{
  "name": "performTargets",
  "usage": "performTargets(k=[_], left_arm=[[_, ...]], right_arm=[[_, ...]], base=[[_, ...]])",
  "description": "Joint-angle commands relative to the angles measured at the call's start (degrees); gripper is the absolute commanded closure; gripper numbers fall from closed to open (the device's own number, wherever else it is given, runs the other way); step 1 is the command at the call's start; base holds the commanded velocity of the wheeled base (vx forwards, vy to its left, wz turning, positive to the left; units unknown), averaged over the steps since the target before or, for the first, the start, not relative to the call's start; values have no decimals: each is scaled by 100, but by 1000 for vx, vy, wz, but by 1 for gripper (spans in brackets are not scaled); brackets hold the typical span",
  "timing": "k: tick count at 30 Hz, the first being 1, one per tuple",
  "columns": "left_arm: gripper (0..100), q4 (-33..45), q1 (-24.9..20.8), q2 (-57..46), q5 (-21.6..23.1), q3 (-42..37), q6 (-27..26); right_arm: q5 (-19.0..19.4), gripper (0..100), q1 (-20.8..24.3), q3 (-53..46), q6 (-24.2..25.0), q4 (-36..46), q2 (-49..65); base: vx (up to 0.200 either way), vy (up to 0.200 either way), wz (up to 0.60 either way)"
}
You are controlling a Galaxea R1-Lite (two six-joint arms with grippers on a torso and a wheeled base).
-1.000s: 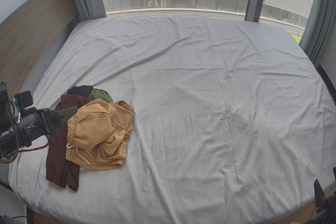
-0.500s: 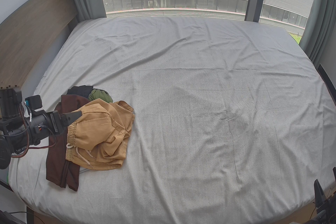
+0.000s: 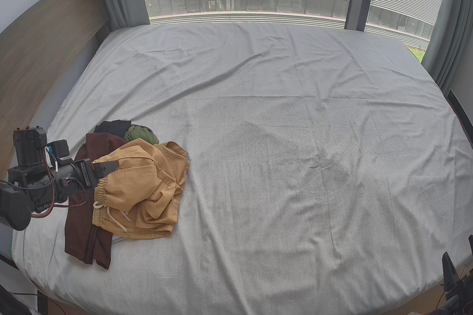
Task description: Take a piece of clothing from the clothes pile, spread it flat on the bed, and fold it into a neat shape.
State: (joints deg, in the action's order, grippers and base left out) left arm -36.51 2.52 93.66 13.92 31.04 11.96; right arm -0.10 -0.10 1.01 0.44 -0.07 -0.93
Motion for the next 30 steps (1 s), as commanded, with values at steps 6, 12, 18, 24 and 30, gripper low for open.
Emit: performTargets(k=[6,12,18,24,30], left_arm=[[0,-163,11,671,32,113,26],[0,-471,55,979,-12,148,35],[0,-568,266,1260,-56,227,8],[0,-568,266,1453,-39,368,26],[0,-568,222,1664,-21,640,105]], right_arm=[[1,0,1,-101,0,-1,93],[1,0,1,-101,9,-1,93],[1,0,1,-101,9,-1,93],[1,0,1,-101,0,-1,93],[1,0,1,-101,0,-1,93]], base=[[0,0,0],[0,0,0],[0,0,0],[0,0,0],[0,0,0]])
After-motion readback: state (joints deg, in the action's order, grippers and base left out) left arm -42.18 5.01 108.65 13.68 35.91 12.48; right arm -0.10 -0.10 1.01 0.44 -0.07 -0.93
